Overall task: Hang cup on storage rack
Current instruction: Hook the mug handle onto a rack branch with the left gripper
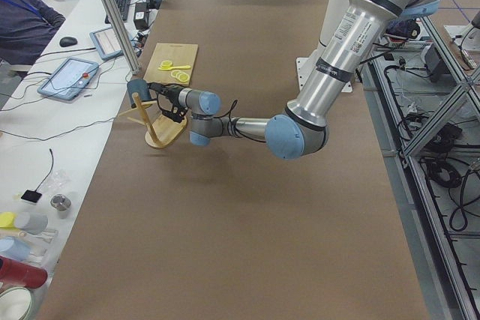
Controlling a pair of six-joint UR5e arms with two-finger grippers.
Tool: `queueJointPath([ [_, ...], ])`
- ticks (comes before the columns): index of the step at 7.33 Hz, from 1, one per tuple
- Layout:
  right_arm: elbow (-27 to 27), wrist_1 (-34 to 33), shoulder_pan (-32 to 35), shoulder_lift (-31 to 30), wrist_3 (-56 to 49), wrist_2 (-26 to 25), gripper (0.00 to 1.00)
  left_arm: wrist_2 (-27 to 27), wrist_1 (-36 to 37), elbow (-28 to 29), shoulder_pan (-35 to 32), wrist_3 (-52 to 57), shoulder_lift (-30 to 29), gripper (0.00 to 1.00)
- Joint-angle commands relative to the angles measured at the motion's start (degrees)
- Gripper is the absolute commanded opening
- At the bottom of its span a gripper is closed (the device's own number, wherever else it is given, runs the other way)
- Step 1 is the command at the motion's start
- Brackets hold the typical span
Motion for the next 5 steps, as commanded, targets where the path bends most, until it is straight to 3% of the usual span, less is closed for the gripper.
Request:
queueJointPath([
  [1,0.0,0.0,0.0,-0.1,0.0,0.0,1.0,0.0,-0.2,-2.7,0.5,0.5,1.1,0.99],
  [5,-0.1,0.0,0.0,-0.1,0.0,0.0,1.0,0.0,-0.3,-3.2,1.0,2.7,2.1,0.99],
])
